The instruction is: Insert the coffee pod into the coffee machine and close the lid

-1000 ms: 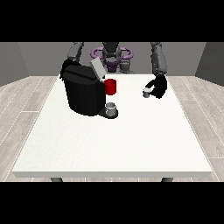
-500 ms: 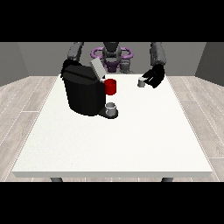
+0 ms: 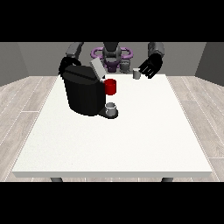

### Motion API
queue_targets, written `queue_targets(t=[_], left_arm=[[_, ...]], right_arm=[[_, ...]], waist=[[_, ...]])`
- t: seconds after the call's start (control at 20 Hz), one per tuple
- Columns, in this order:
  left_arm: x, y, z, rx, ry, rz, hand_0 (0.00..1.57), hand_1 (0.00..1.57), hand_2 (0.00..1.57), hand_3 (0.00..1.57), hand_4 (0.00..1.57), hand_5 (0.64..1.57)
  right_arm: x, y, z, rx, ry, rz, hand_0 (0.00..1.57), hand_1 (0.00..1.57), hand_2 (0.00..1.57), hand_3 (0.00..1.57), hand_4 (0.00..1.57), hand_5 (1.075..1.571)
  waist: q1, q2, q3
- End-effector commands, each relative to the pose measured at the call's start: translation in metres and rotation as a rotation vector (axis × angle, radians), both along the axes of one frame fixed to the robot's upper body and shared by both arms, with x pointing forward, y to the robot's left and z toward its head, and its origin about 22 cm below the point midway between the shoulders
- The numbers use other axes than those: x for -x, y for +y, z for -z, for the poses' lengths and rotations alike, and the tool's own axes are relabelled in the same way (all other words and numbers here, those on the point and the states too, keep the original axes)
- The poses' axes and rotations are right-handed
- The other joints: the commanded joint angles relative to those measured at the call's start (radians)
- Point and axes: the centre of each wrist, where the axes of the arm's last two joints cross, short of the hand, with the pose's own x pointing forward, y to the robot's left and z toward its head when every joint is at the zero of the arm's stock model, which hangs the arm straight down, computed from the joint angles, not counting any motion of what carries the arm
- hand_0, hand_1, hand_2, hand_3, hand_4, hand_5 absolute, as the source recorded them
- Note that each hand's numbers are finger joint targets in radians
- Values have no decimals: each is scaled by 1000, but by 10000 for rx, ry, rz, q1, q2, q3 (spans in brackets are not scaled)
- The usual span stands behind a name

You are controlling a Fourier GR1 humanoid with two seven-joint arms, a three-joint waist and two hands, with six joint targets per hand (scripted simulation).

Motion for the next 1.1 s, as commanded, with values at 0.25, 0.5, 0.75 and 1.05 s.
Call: queue_targets(t=[0.25, 0.5, 0.75, 1.05], left_arm=[[-27, -18, -83, -75, -1597, -570, 1072, 1072, 1218, 1232, 520, 1571], [-32, -15, -114, 384, -1922, -892, 1209, 1209, 1245, 1188, 486, 1571], [-37, -34, -142, 431, -2328, -360, 1264, 1264, 1319, 1251, 516, 1571], [-40, -28, -136, 326, -2277, -1073, 1262, 1262, 1297, 1237, 494, 1571]], right_arm=[[-23, 11, -36, 270, -755, -336, 0, 0, 0, 0, 492, 1571], [-28, 10, -49, 241, -1332, -394, 0, 0, 0, 0, 514, 1571], [-39, 10, -64, 350, -1737, -339, 0, 0, 0, 0, 520, 1571], [-16, 40, -47, 303, -1699, -875, 0, 0, 0, 0, 519, 1571]], waist=[[-758, 824, 0], [-1021, 1283, 0], [-1097, 1587, 2], [-1791, 1765, -1]])
